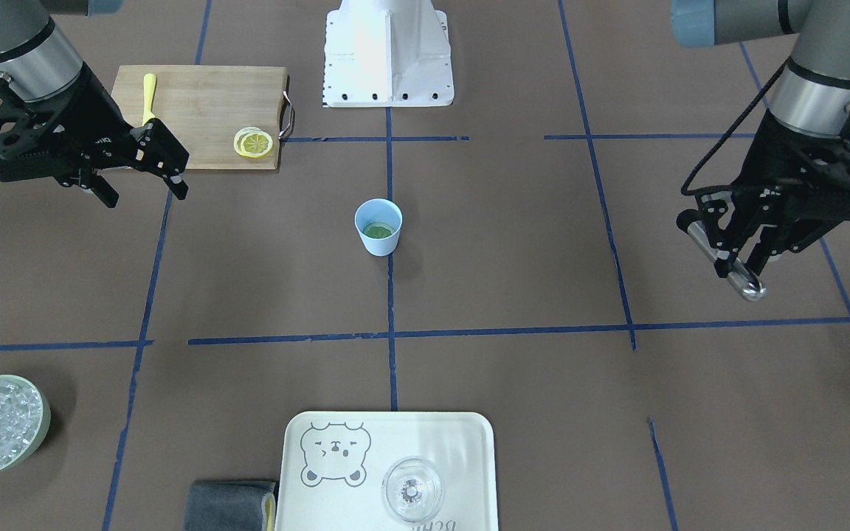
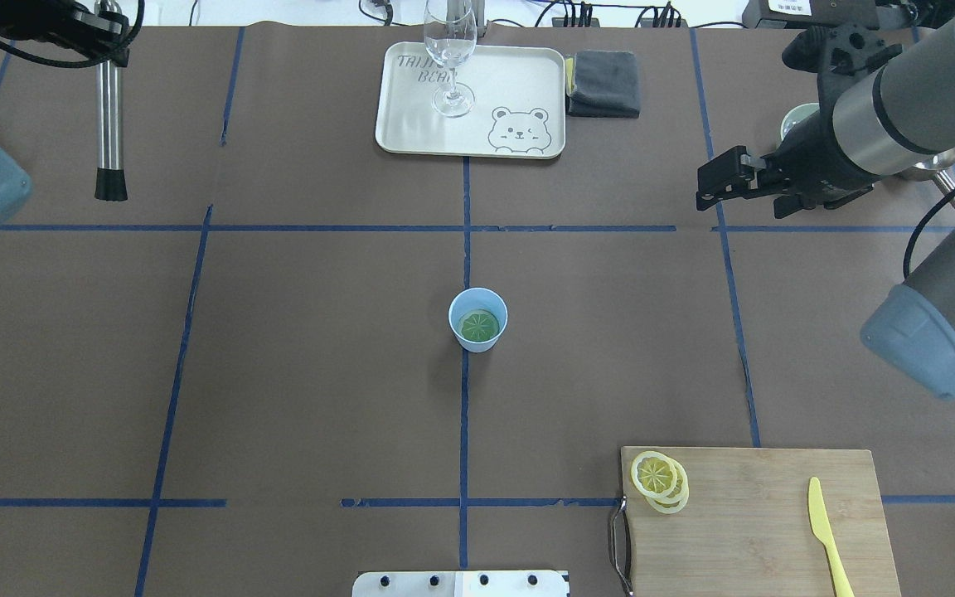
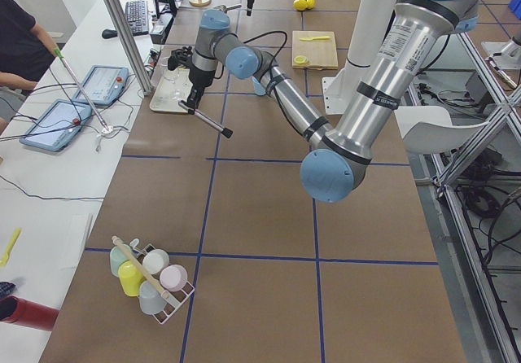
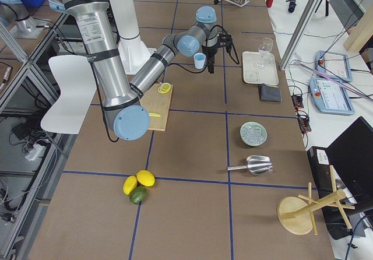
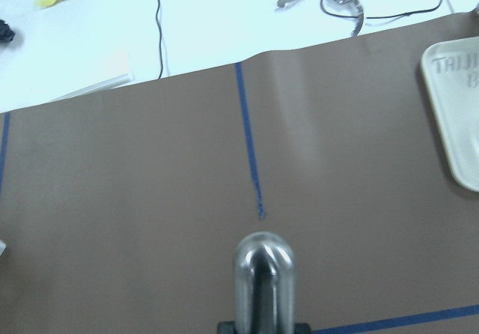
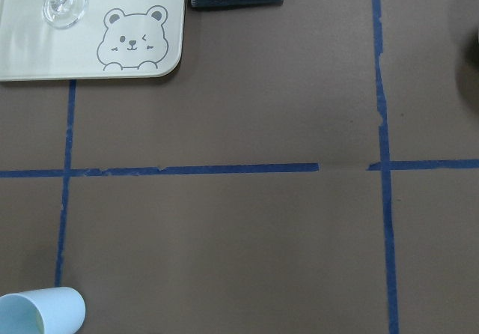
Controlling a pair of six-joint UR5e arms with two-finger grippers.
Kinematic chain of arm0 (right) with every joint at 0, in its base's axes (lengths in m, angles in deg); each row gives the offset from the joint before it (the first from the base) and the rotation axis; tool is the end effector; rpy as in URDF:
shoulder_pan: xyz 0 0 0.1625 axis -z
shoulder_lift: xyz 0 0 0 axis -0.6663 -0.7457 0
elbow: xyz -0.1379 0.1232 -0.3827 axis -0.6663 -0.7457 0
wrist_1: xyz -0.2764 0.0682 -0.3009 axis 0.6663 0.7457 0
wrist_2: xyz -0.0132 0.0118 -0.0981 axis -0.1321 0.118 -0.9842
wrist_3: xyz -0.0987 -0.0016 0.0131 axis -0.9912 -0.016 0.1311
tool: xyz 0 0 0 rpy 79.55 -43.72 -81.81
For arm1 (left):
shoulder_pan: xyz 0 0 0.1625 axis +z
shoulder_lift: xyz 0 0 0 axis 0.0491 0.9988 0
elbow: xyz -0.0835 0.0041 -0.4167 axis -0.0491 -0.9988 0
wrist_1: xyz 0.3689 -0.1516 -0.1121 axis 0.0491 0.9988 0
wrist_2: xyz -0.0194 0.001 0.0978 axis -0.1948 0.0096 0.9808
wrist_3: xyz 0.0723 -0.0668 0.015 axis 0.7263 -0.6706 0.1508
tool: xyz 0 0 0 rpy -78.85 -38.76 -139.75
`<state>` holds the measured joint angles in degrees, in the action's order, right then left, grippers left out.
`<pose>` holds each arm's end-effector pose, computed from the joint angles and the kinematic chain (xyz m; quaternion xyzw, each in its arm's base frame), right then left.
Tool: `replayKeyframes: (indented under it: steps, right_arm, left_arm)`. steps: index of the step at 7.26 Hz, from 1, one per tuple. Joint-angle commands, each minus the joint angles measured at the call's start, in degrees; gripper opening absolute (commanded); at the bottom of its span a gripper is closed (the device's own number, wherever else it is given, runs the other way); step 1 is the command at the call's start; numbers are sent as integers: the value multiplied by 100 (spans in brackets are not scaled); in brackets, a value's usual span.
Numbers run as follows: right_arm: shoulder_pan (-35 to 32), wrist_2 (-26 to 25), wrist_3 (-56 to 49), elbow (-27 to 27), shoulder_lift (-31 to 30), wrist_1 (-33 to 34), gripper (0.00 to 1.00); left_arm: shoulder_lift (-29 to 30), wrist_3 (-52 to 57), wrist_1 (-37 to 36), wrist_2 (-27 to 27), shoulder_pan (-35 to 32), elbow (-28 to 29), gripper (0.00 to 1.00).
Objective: Squeeze lemon into cup
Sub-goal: 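Lift the muddler and carry it over the blue cup while the right arm withdraws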
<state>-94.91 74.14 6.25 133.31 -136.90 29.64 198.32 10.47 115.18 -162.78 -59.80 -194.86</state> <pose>-0.2512 -0.4695 0.2695 0.0738 -0.4502 0.0501 0.8884 0.1905 -0.5759 0.2220 0.2412 0.3558 0.0089 0.9028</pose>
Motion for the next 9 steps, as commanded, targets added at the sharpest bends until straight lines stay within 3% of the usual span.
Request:
replayKeyframes:
  steps: [1,2,3,4,6,9]
  right_arm:
    - [-389,150,-544,-28,-350,14,100]
    - [-653,169,-1080,-115,-665,15,100]
    - [-977,325,-1590,-325,-799,24,100]
    - [-1294,579,-2143,-640,-913,24,100]
    - [-1813,669,-3199,-1011,-1142,50,100]
    - [-2499,758,-4878,-1170,-1107,1085,100]
  left_arm:
    - [14,-344,1088,286,12,-253,0]
    - [22,-441,1502,341,186,-263,0]
    - [14,-990,2333,777,475,-229,0]
    - [14,-1283,2698,2069,1113,-281,0]
    - [23,-1663,2736,4155,2275,-403,0]
    - [49,-2268,3260,5952,3541,-589,0]
